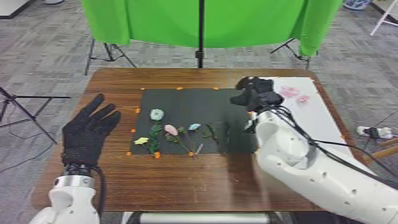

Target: Arrange flowers

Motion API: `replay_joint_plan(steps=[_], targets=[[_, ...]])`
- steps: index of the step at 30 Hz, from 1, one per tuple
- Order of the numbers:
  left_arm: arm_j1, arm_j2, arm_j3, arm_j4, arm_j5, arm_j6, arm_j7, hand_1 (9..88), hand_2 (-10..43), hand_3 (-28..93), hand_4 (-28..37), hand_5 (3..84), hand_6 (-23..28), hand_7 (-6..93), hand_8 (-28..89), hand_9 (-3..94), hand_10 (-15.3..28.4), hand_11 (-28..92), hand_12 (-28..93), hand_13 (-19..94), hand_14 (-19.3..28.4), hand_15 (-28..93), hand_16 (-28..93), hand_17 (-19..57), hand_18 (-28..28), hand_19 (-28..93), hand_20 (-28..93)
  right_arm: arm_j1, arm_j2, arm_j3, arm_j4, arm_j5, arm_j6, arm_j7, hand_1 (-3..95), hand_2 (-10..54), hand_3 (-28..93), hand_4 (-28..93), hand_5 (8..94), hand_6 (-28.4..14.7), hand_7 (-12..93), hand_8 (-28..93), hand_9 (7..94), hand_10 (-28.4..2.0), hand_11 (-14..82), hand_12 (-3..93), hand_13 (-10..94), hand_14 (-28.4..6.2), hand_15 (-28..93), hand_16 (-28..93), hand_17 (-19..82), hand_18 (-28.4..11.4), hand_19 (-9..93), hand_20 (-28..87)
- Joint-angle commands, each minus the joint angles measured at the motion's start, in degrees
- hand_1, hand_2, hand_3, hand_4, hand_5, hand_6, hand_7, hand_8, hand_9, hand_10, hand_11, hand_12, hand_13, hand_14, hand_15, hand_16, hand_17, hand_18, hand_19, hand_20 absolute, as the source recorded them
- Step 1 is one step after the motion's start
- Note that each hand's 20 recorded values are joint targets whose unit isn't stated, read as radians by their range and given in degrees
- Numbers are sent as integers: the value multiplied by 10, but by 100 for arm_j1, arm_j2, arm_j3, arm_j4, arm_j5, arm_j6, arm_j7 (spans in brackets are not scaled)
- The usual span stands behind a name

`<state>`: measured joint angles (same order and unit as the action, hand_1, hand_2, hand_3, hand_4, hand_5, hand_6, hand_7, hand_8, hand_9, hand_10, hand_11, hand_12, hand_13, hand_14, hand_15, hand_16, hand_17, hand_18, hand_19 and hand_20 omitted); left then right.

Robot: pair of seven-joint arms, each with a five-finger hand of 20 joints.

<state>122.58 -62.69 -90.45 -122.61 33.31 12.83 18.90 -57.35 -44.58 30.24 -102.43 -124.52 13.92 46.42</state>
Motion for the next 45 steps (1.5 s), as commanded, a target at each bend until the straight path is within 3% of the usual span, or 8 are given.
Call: replay_joint_plan(steps=[1,7,17,21,26,31,39,45], targets=[[70,-41,31,0,-8,41,-2,247,75,808,-241,390,97,149,-104,374,204,282,116,277,276,571,-90,-64,269,579,223,897,609,149,1327,504,-768,359,327,-95,789,-283,546,6,153,-133,562,-169,247,140,459,-158,803,94,174,-208,921,613],[30,-35,75,20,5,14,23,247,76,807,-240,390,97,150,-104,374,204,281,115,276,276,572,-90,-64,269,579,223,807,278,376,1938,728,-1608,508,318,-95,797,-283,469,4,145,-128,503,-190,171,130,388,-179,722,53,135,-223,878,613],[95,-21,52,-4,-27,47,56,247,76,809,-240,388,95,150,-103,373,204,281,115,276,277,572,-91,-64,269,579,224,443,-147,646,2285,291,-2309,309,324,-95,796,-283,513,29,164,-136,534,-178,169,132,419,-170,710,55,140,-226,875,621],[72,-55,60,6,8,-4,-31,247,76,808,-241,389,96,149,-104,374,205,281,115,276,277,572,-90,-65,269,579,224,299,-349,764,2463,288,-2614,625,335,-95,790,-283,538,38,163,-139,588,-173,155,130,490,-152,687,70,176,-242,886,620],[84,-85,47,9,32,-17,-58,247,76,809,-240,389,96,149,-104,375,205,282,115,275,277,572,-90,-65,268,578,224,81,-402,661,2605,83,-1942,761,422,-95,767,-282,647,50,150,-131,734,-149,145,130,667,-92,626,130,268,-260,925,580],[108,-132,14,-4,69,-45,-118,247,76,809,-239,389,97,149,-103,374,204,281,115,276,276,571,-91,-65,269,578,224,19,-154,367,2466,-27,-808,705,648,-95,592,-283,893,23,162,31,935,-50,170,277,848,-14,612,235,416,-209,932,573],[184,-110,-36,-28,91,-65,-125,247,76,808,-238,390,98,149,-103,375,205,282,115,276,277,572,-90,-64,268,577,225,247,166,187,1633,-189,291,315,626,-95,666,-283,915,10,162,30,937,-56,205,277,858,-14,618,247,432,-205,932,564],[227,-99,-43,-49,99,-67,-88,247,76,809,-238,391,98,149,-103,374,205,282,115,276,277,572,-91,-64,268,578,225,-217,-402,615,700,-202,-106,-751,601,-95,695,-283,904,12,164,42,937,-57,200,281,849,-18,626,254,424,-205,932,570]])
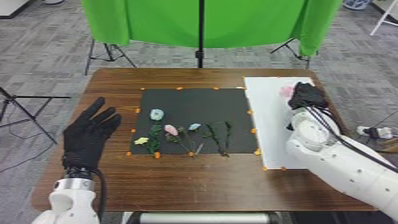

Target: Arrange flowers

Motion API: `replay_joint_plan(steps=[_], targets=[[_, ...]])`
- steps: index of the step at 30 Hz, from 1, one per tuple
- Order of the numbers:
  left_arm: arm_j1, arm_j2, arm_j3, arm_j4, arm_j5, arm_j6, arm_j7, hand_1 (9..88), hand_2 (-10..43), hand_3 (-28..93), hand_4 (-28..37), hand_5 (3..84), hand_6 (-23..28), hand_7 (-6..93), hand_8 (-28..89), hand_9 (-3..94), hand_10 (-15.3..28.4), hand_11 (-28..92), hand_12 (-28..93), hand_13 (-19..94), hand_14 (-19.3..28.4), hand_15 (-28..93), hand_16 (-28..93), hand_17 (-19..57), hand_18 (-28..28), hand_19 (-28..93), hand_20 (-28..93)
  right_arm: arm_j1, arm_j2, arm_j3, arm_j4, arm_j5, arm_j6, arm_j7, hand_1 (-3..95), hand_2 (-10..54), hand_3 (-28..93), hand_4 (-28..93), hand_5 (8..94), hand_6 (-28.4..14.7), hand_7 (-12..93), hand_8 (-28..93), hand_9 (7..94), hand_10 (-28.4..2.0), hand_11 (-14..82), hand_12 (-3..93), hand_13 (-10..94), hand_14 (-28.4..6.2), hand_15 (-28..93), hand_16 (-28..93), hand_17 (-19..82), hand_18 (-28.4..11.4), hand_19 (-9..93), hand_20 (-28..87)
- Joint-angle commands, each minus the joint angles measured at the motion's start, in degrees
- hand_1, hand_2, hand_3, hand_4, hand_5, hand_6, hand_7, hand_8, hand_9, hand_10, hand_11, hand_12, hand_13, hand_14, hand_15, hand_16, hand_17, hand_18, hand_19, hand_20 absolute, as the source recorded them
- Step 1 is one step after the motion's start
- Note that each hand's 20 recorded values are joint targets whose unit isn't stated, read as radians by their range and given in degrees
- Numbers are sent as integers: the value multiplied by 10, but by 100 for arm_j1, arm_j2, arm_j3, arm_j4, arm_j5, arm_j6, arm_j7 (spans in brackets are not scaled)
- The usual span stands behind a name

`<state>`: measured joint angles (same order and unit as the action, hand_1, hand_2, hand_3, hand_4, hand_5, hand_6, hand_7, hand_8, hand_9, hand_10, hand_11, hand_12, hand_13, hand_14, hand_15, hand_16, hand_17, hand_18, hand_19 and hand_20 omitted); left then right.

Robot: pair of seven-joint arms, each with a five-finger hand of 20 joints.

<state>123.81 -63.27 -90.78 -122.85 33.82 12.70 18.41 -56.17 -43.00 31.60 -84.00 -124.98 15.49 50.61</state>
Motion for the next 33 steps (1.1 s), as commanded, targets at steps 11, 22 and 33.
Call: replay_joint_plan(steps=[11,22,33], targets=[[-76,12,43,8,48,-66,-36,248,77,808,-239,392,98,149,-103,375,205,283,115,275,276,572,-91,-64,268,578,225,-595,-1582,75,-1275,-392,-1052,-1264,558,-95,724,-283,862,20,175,26,937,-67,188,362,746,-61,747,227,354,-212,932,590],[0,-11,0,-6,39,-21,-70,247,77,810,-238,392,98,149,-104,375,204,283,114,275,277,573,-91,-64,268,578,225,-598,-1491,-99,-1381,-808,-1247,-1040,501,-95,725,-283,815,11,154,11,869,-77,276,341,693,-92,799,200,313,-221,932,595],[48,-45,6,3,47,-54,-71,248,77,809,-237,392,98,149,-103,375,205,282,114,276,276,573,-91,-64,268,578,224,-1037,-1652,660,-1715,-1149,-2706,-1328,375,-95,774,-283,723,9,137,-114,775,-122,557,228,669,-125,880,205,309,-245,932,649]])
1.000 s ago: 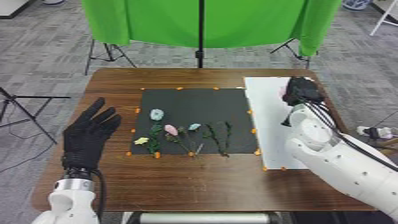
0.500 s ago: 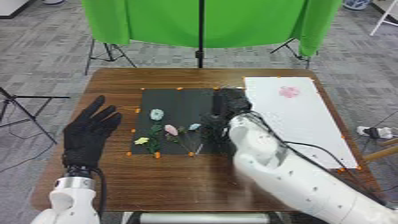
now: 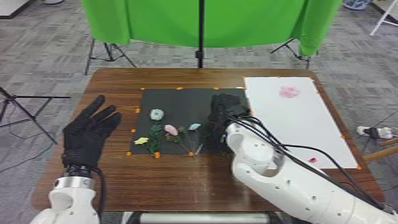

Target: Arrange flowers

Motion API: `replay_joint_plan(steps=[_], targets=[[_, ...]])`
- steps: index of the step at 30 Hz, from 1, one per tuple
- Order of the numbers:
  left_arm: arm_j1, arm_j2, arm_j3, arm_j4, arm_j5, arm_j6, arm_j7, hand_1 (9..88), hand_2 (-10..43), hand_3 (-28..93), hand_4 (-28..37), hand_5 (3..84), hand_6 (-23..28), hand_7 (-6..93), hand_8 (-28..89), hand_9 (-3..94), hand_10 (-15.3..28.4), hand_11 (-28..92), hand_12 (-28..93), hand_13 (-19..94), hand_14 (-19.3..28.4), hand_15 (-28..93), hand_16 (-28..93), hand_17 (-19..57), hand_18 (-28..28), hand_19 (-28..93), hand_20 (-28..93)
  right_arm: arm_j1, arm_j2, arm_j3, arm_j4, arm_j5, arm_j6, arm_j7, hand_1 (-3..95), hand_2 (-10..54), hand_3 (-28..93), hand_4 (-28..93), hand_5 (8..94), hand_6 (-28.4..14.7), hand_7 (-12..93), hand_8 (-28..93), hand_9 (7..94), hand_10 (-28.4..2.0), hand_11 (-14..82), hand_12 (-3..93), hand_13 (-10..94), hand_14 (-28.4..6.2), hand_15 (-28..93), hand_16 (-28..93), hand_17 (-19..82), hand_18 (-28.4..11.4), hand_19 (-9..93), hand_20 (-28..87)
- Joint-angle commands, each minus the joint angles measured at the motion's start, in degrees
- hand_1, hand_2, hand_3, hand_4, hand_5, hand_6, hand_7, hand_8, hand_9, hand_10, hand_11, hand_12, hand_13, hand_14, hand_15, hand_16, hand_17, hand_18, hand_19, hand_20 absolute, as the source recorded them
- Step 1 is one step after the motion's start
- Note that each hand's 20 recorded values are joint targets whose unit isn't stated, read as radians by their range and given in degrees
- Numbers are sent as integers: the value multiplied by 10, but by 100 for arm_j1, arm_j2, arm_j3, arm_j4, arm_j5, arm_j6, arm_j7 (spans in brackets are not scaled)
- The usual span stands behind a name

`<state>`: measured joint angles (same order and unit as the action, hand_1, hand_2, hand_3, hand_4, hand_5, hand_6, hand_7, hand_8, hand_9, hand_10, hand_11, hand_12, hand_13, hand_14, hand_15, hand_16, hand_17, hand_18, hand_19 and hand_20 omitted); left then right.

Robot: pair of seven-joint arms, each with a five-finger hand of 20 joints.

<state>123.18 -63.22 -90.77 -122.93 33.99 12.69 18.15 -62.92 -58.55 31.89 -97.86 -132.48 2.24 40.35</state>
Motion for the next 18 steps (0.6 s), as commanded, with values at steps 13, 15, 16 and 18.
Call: replay_joint_plan(steps=[13,15,16,18], targets=[[83,-39,58,48,-1,-19,1,249,78,809,-234,393,99,149,-103,375,205,283,115,276,277,574,-92,-64,268,578,224,749,1150,564,-140,350,347,481,312,-95,747,-283,662,-14,125,-112,716,-158,464,180,621,-147,874,182,301,-249,932,673],[107,-25,65,37,-13,-19,5,249,78,809,-234,393,99,150,-103,375,205,283,115,276,277,573,-92,-64,268,578,224,1217,1391,244,212,470,517,713,309,-95,750,-283,645,-17,127,-113,705,-163,429,174,605,-151,865,174,298,-248,932,672],[131,-9,59,26,-8,-3,7,249,78,809,-234,393,99,150,-103,375,205,282,115,276,277,573,-92,-64,268,578,224,1358,1418,224,388,592,476,799,308,-95,752,-283,638,-19,127,-113,698,-166,418,172,600,-152,863,171,298,-247,932,672],[141,16,67,23,-50,27,56,249,78,809,-234,393,99,150,-103,374,205,283,115,275,276,574,-91,-64,268,578,225,1804,1541,-170,777,803,682,974,305,-95,758,-283,613,-23,129,-113,678,-173,396,168,588,-153,863,164,289,-240,932,670]])
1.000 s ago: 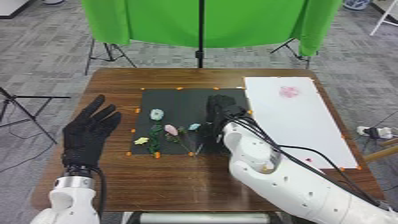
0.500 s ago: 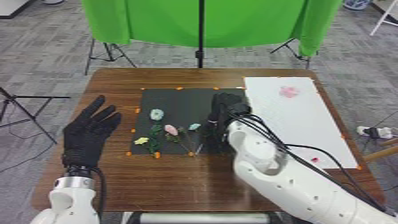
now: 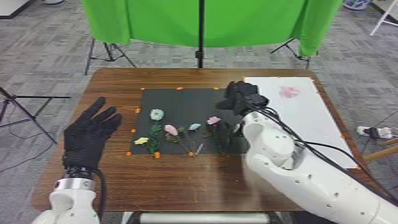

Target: Arrange flowers

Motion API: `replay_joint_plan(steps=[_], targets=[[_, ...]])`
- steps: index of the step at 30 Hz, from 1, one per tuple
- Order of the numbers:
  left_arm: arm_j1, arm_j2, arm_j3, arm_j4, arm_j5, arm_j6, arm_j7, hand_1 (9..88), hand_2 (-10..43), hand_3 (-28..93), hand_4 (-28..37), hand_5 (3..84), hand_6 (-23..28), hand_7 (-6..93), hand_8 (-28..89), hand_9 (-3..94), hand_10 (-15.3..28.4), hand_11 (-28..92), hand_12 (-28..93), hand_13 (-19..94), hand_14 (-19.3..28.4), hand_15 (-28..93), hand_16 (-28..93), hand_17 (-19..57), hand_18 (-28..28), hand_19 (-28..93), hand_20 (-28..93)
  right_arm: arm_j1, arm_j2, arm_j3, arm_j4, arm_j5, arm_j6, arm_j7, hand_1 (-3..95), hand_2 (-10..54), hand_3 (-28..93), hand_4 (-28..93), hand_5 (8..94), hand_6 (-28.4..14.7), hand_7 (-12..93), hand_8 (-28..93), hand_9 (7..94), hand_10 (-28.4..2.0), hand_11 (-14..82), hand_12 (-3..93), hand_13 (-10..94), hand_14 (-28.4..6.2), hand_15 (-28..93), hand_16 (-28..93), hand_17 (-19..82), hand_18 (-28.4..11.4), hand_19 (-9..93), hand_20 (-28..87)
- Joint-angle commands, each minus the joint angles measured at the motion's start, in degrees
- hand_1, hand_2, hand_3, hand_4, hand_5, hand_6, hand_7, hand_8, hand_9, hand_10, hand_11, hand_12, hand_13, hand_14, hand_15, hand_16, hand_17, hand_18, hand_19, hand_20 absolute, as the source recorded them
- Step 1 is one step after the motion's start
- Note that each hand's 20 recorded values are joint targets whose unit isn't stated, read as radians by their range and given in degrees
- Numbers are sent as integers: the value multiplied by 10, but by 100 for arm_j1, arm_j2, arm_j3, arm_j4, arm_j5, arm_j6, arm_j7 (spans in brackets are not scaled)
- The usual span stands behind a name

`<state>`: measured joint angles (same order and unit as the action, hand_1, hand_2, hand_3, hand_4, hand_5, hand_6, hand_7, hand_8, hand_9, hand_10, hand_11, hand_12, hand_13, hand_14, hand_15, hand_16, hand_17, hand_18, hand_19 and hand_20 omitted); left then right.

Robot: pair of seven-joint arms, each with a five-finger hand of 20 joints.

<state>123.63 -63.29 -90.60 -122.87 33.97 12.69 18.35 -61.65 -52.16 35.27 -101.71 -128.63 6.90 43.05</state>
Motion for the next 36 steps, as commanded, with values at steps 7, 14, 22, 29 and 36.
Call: replay_joint_plan(steps=[7,14,22,29,36], targets=[[75,102,87,10,-98,65,181,249,78,809,-234,393,99,149,-103,374,204,282,114,276,276,573,-91,-64,269,579,226,2300,643,-995,2376,577,-328,591,288,-95,790,-283,496,-23,131,-118,524,-203,248,139,469,-174,841,100,227,-225,930,621],[23,105,83,10,-169,-28,221,249,77,810,-233,392,99,149,-103,374,204,282,115,275,276,574,-91,-64,268,578,225,2080,65,-418,3002,600,-1588,151,259,-95,789,-283,402,3,133,-120,433,-214,168,135,386,-187,818,68,156,-225,895,603],[-206,7,141,135,10,-79,-7,250,77,810,-230,392,99,149,-103,375,205,282,115,276,277,574,-92,-64,268,579,225,1533,-265,269,3230,16,-3676,-630,258,-95,794,-283,307,49,160,-129,385,-209,129,140,348,-188,796,63,127,-238,867,638],[-325,79,199,190,2,-155,49,250,77,806,-234,390,98,150,-103,373,204,283,115,275,277,574,-92,-64,269,579,224,1306,-108,181,3236,279,-2777,-206,449,-95,724,-282,555,68,171,-145,635,-103,150,132,595,-75,698,124,235,-223,906,562],[-83,36,153,101,-16,-100,77,250,76,807,-234,390,97,151,-104,373,204,283,114,275,277,575,-93,-64,268,580,224,1252,165,-318,3044,287,-849,-215,666,-95,562,-283,884,30,184,24,936,-45,143,298,824,1,650,209,391,-176,932,549]])
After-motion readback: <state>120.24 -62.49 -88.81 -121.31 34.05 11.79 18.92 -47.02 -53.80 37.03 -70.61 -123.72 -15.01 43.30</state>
